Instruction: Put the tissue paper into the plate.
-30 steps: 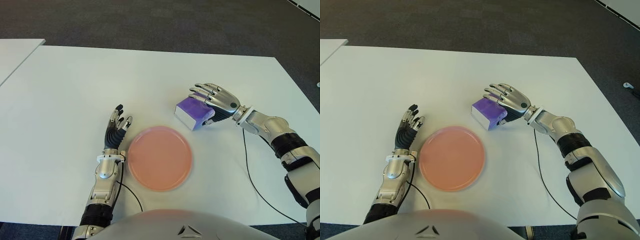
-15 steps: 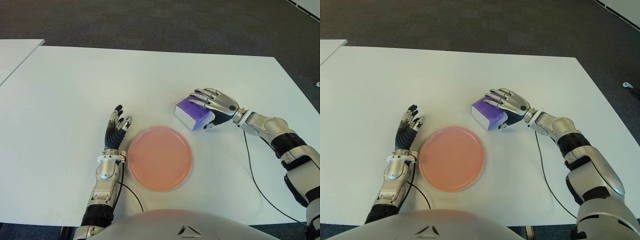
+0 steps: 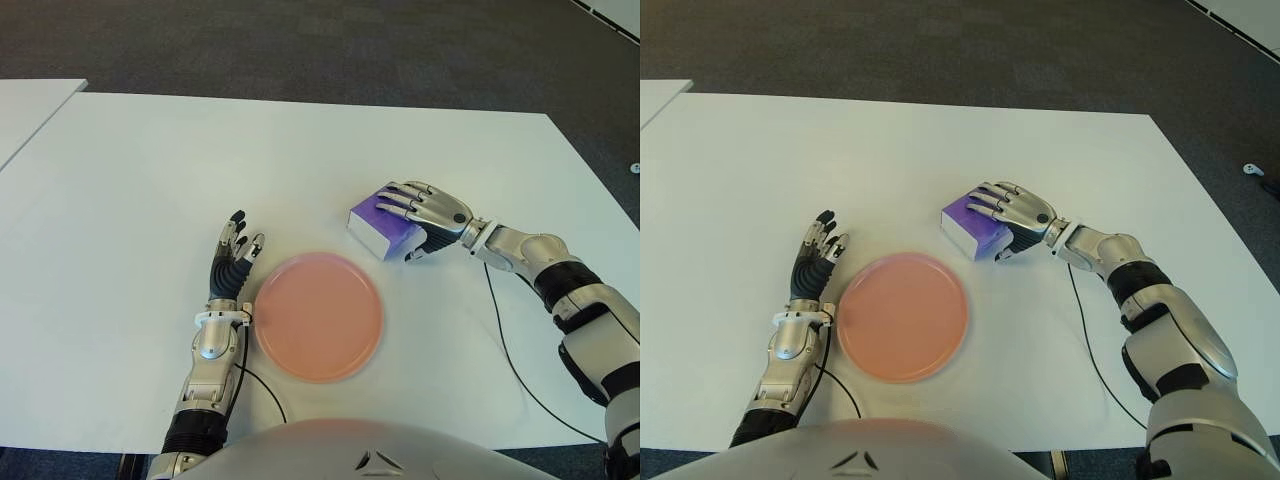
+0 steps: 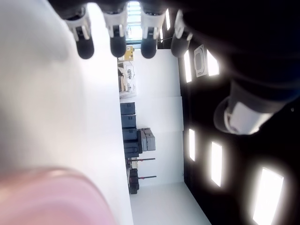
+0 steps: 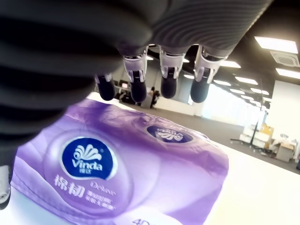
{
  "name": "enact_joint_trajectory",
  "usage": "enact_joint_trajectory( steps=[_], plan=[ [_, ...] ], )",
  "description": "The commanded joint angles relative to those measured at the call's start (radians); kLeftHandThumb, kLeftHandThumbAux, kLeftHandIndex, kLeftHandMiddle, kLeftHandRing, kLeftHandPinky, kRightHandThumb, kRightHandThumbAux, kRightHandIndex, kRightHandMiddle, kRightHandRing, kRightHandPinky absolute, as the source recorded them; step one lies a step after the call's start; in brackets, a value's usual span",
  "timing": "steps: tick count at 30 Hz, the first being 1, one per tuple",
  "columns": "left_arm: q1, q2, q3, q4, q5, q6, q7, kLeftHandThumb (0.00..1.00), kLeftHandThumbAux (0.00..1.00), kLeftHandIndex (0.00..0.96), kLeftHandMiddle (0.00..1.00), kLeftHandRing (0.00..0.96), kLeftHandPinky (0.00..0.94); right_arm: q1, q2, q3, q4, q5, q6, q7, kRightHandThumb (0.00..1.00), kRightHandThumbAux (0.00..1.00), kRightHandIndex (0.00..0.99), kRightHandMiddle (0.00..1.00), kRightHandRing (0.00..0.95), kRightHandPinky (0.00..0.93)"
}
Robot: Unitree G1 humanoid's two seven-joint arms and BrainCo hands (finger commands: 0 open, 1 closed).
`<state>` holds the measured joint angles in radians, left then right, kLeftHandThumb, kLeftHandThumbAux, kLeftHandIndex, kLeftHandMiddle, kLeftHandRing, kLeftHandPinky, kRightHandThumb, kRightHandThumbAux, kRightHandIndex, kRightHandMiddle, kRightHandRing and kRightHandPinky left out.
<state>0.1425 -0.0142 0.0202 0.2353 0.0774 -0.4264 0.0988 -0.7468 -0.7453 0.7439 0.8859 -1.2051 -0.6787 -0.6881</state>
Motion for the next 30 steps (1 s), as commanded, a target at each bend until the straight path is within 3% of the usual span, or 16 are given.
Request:
enact_joint_trajectory(
  steps=[1,10,18,30],
  plan=[
    [0.013,-0.002,0.001,0.001,0.007,-0.002,0.009,0.000,0.497,0.000,0.000,0.000,0.000,-0.032,0.025,0.036,0.056,-0.030,0.008,-0.031,0.511,0.506,0.000,0.000,0.000,0.000],
    [0.022,-0.006,-0.003,-0.004,0.012,-0.010,0.012,0.000,0.503,0.000,0.000,0.000,0.000,-0.065,0.050,0.068,0.130,-0.032,0.018,-0.077,0.501,0.508,0.000,0.000,0.000,0.000],
    [0.024,-0.010,0.001,0.005,0.015,-0.024,0.028,0.000,0.508,0.000,0.000,0.000,0.000,-0.113,0.103,0.082,0.224,-0.017,0.048,-0.103,0.501,0.508,0.000,0.000,0.000,0.000],
    [0.031,-0.008,-0.003,0.008,0.019,-0.039,0.027,0.000,0.479,0.000,0.000,0.000,0.000,-0.151,0.142,0.082,0.269,0.007,0.067,-0.104,0.495,0.512,0.000,0.000,0.000,0.000]
  ],
)
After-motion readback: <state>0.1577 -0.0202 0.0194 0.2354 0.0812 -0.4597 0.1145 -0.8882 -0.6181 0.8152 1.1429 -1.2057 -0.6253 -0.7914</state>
